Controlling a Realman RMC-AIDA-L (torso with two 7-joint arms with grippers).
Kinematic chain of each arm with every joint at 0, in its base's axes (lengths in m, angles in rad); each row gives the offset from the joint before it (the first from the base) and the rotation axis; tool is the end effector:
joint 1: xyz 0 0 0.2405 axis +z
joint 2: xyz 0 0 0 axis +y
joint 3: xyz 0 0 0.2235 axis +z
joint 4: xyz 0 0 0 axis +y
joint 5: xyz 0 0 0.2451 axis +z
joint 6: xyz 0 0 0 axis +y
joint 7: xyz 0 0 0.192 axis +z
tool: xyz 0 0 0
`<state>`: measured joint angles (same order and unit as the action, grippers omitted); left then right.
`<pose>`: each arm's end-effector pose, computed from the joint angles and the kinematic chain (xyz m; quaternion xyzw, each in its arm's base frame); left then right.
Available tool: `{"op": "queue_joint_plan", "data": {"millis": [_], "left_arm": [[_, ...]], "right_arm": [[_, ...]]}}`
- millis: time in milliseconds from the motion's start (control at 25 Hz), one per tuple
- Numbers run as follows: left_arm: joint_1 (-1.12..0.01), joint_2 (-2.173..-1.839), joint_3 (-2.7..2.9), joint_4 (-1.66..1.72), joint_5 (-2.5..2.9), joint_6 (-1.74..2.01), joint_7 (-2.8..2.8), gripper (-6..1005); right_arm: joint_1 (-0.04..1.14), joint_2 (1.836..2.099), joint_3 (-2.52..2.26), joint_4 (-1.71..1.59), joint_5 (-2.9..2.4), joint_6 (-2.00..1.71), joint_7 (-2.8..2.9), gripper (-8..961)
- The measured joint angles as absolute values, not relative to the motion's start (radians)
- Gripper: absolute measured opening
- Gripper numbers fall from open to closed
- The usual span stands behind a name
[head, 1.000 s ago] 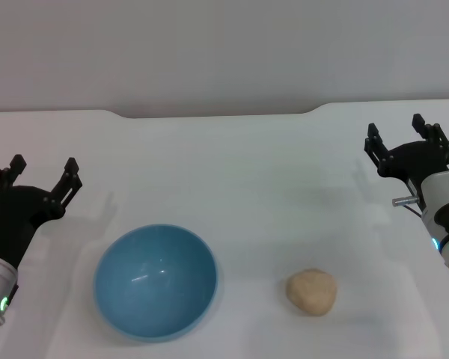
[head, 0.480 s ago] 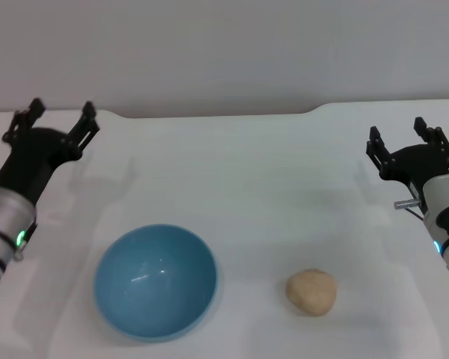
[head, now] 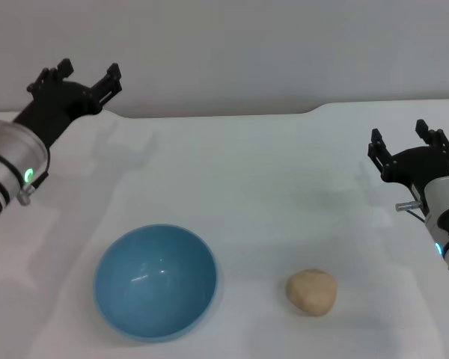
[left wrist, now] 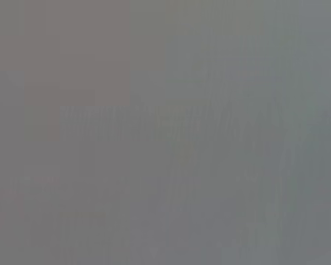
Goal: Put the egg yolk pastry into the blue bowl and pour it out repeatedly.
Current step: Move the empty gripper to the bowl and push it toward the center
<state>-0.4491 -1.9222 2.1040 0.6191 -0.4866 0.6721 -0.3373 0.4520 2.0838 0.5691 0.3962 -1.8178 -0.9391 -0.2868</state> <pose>-0.2444 0.4509 -0.0315 -0.7592 -0.2756 -0.3116 0.5006 0.2981 0.3893 -0.0810 -0.7212 0.2481 0.2001 0.6150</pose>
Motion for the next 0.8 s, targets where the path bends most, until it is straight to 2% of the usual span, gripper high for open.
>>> {"op": "queue_joint_plan", "data": {"millis": [200,280,520,640,800], "left_arm": [[-0.359,-1.904,1.941,0.899,-0.295,0.366,-0.339,859],[-0.304,-1.912,1.878,1.075,-0.211,0.172,-0.333,859],[-0.255,-1.927,1.854,1.227,-0.144,-0.015,-0.326,859],[-0.235,-1.93,1.857,1.348,-0.142,-0.24,-0.309,859],[-0.232,-1.964,1.833,1.456,-0.152,-0.489,-0.216,859]], "right_arm": [[0.451,2.083,0.569,0.396,-1.818,-0.938,-0.287,695],[0.451,2.083,0.569,0.396,-1.818,-0.938,-0.287,695],[0.451,2.083,0.569,0.396,-1.818,-0.937,-0.287,695],[0.451,2.083,0.569,0.396,-1.818,-0.937,-0.287,695],[0.451,2.084,0.569,0.396,-1.818,-0.937,-0.287,695]]}}
